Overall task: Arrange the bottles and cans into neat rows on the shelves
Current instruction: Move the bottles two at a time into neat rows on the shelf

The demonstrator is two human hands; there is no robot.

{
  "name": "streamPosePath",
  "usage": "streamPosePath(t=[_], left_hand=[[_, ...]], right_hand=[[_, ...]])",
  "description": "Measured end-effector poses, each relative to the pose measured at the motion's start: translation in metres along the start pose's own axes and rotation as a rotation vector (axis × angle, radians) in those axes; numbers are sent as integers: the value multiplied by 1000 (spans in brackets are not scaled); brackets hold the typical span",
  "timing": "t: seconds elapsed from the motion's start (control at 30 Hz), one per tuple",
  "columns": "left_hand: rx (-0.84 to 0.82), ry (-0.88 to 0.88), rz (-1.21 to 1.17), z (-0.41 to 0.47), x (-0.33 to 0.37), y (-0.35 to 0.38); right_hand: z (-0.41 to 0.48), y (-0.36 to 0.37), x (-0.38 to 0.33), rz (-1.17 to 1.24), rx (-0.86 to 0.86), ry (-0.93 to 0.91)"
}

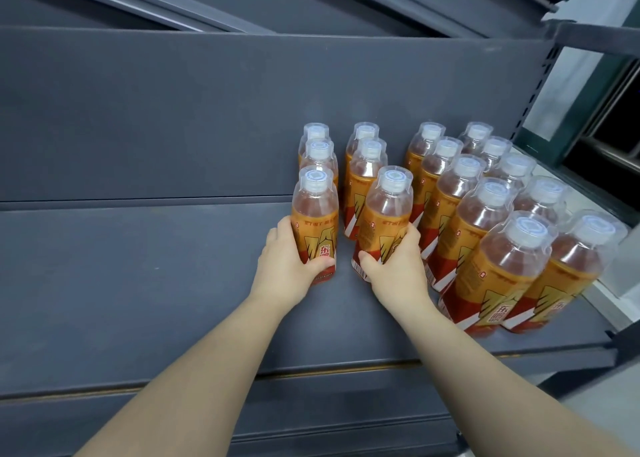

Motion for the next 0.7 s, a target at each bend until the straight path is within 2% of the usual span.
streamPosePath(t=[0.7], left_hand=[[-41,-29,-63,19,-2,18]], right_hand=[[27,14,-12,-137,-17,60]])
Point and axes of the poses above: each hand's wrist, its own z-axis towards the middle knuckle, its own y-axis out of the palm, x = y × z, the point moved 3 cm from there along z, towards the middle knuckle, and after that the axes turned 13 degrees about -z, right-handed, at the moved point
